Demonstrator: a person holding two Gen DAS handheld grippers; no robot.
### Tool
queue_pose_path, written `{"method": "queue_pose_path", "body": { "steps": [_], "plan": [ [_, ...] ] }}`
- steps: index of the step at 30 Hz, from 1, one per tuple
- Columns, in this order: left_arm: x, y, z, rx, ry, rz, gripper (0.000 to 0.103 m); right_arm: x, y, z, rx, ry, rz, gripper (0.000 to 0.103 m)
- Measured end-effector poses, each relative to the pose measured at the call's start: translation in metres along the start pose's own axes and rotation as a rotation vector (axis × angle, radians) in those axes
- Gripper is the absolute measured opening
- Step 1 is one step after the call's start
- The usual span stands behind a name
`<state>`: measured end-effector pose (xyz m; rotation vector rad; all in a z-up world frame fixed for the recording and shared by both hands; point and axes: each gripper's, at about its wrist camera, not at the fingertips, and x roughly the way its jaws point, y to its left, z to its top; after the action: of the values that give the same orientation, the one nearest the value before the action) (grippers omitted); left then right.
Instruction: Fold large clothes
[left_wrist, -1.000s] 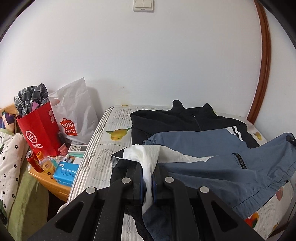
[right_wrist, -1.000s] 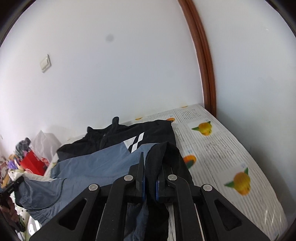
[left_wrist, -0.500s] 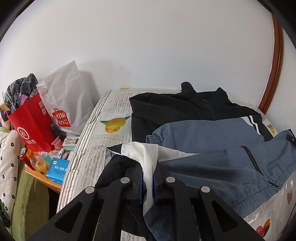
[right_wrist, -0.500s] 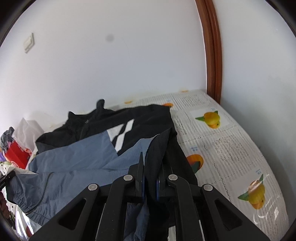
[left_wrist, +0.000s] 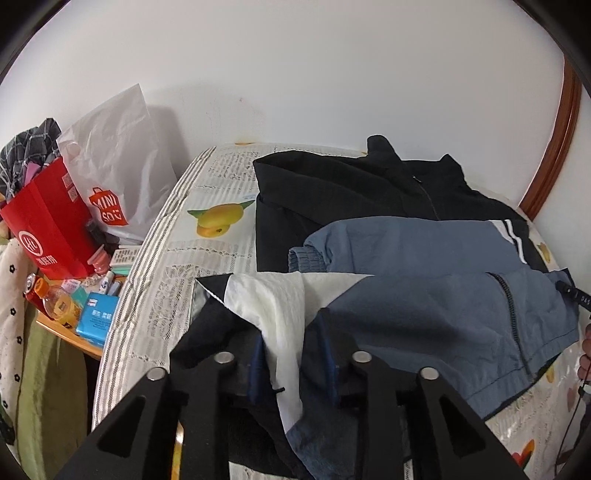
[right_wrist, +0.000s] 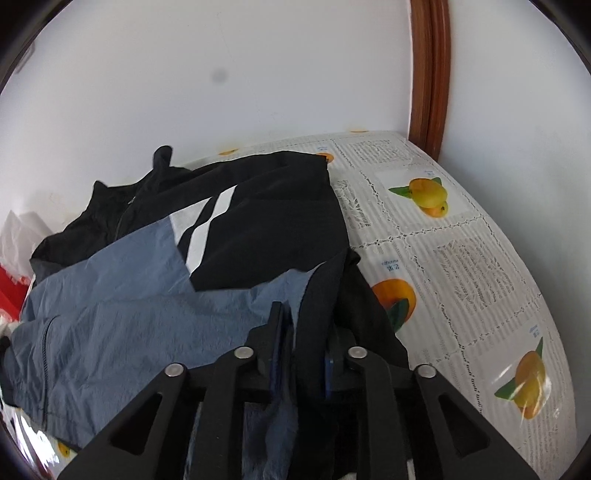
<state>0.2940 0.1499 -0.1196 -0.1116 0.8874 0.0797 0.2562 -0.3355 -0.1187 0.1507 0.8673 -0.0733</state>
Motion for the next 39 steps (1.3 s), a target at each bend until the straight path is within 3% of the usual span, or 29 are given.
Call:
{"method": "queue_pose_path", "body": {
  "steps": [2,4,8,11,15,19,21,28,31,32,34,39],
  "plan": [
    [-0.008,0.002,-0.003,-0.010,-0.005,-0.015,0.034,-0.017,-0.001,-0.006,-0.011,-0.014,0.018,0.041],
    [-0.016,0.003,-0.008,-0.017,-0.017,-0.017,0.036,-0.035,-0.003,-0.013,-0.031,-0.039,0.022,0.047],
    [-0.035,0.010,-0.020,-0.028,-0.039,-0.022,0.040,-0.068,-0.017,-0.029,-0.044,-0.074,0.013,0.047],
    [-0.047,0.021,-0.034,-0.031,-0.054,-0.010,0.046,-0.079,-0.035,-0.040,-0.025,-0.085,-0.042,0.047],
    [-0.051,0.039,-0.048,-0.067,-0.034,-0.014,0.047,-0.068,-0.059,-0.049,0.040,-0.024,-0.055,0.047],
    [-0.043,0.048,-0.057,-0.091,0.000,-0.051,0.047,-0.051,-0.070,-0.054,0.107,0.012,-0.005,0.047],
    [-0.036,0.052,-0.059,-0.101,0.017,-0.061,0.047,-0.043,-0.070,-0.054,0.129,0.027,0.033,0.047],
    [-0.007,0.051,-0.064,-0.121,0.070,-0.107,0.046,-0.012,-0.061,-0.050,0.122,0.073,0.013,0.046],
    [0.000,0.047,-0.064,-0.120,0.073,-0.106,0.045,-0.006,-0.056,-0.048,0.097,0.077,0.002,0.037],
    [0.001,0.046,-0.064,-0.121,0.073,-0.104,0.044,-0.006,-0.054,-0.047,0.091,0.076,0.006,0.024],
    [0.002,0.045,-0.064,-0.124,0.074,-0.106,0.036,-0.007,-0.050,-0.046,0.063,0.065,-0.008,0.012],
    [-0.004,0.039,-0.067,-0.101,0.069,-0.105,0.014,-0.013,-0.046,-0.050,0.025,0.047,-0.021,0.007]
  ]
}}
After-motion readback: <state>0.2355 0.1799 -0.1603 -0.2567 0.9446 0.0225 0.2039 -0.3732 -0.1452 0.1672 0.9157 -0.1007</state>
